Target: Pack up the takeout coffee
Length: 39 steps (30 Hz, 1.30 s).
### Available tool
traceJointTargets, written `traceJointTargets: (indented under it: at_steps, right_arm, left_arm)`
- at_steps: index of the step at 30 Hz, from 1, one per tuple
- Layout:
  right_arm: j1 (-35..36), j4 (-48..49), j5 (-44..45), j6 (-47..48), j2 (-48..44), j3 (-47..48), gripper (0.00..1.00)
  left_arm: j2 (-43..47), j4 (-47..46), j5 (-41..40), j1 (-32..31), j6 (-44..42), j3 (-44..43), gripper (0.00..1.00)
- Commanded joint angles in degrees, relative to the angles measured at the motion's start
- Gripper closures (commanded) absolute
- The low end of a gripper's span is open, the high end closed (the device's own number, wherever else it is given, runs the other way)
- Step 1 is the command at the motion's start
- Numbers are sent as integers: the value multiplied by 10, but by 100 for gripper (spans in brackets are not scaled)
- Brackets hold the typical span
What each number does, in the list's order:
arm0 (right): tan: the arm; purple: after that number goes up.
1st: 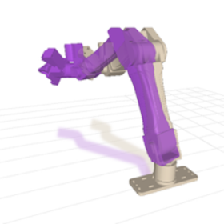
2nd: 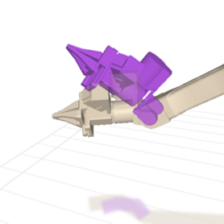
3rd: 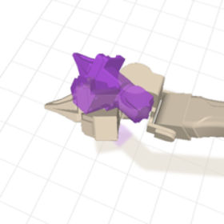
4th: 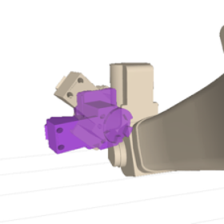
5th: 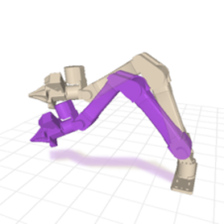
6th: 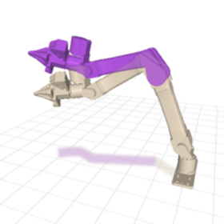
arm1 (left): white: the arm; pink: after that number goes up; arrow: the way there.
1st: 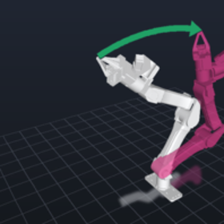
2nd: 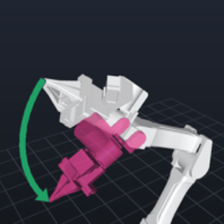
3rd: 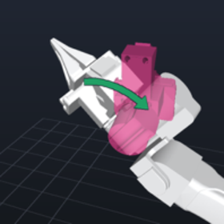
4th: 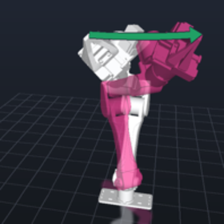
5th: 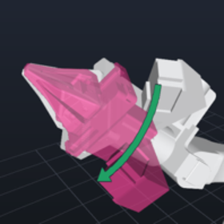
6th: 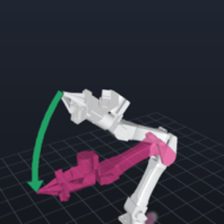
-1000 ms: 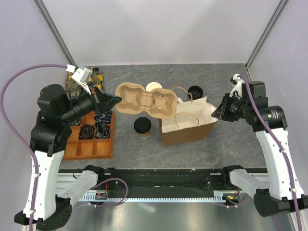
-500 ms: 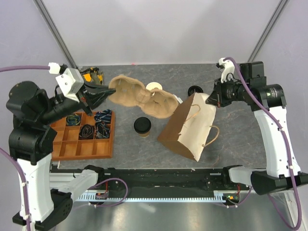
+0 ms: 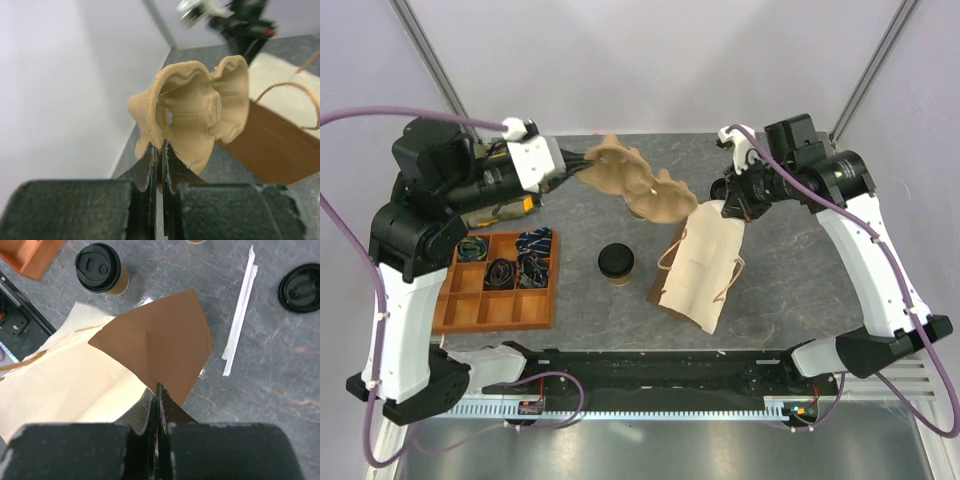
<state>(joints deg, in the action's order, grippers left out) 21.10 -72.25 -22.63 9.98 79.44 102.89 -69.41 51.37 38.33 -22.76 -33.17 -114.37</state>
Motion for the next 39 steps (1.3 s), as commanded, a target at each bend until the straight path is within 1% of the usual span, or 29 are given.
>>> traceJointTargets:
  at_steps: [1, 2, 4, 6, 9, 12, 13, 15, 16, 23, 27, 30, 33, 39]
  right_arm:
    - [22, -32, 37, 38, 44, 72, 100]
    - [23, -39, 41, 42, 61, 97, 100]
    - [25, -56, 49, 49, 76, 129, 100]
    - [30, -65, 63, 53, 89, 146, 100]
    - [39, -77, 77, 60, 101, 170, 100]
    - [51, -81, 85, 62, 109, 175, 100]
    - [56, -82, 89, 61, 113, 176, 100]
    - [69, -80, 94, 55, 117, 174, 100]
    - [74, -80, 99, 55, 118, 173, 100]
    - [98, -85, 102, 69, 121, 174, 100]
    - [102, -85, 104, 72, 125, 187, 100]
    - [107, -84, 104, 72, 134, 202, 100]
    - [112, -83, 105, 71, 136, 206, 100]
    - [124, -81, 117, 73, 135, 209, 100]
  left_arm:
    - [-17, -7, -87, -84, -136, -56, 98]
    - [-27, -8, -88, -85, -131, -82, 98]
    - [-48, -12, -80, -88, -129, -106, 98]
    - [-54, -24, -81, -92, -135, -129, 98]
    - [-64, -24, -97, -113, -182, -140, 98]
    - [-64, -17, -124, -149, -220, -126, 98]
    - [-64, -15, -136, -177, -228, -122, 98]
    - [-62, -14, -176, -205, -256, -99, 98]
    - [-59, -15, -187, -228, -268, -89, 98]
    - [-41, -14, -274, -308, -360, -1, 98]
    - [-26, -13, -323, -344, -389, 32, 98]
    - [-20, -13, -366, -395, -414, 62, 98]
    - [-20, -8, -402, -430, -427, 78, 98]
    - [-26, 7, -443, -470, -450, 109, 98]
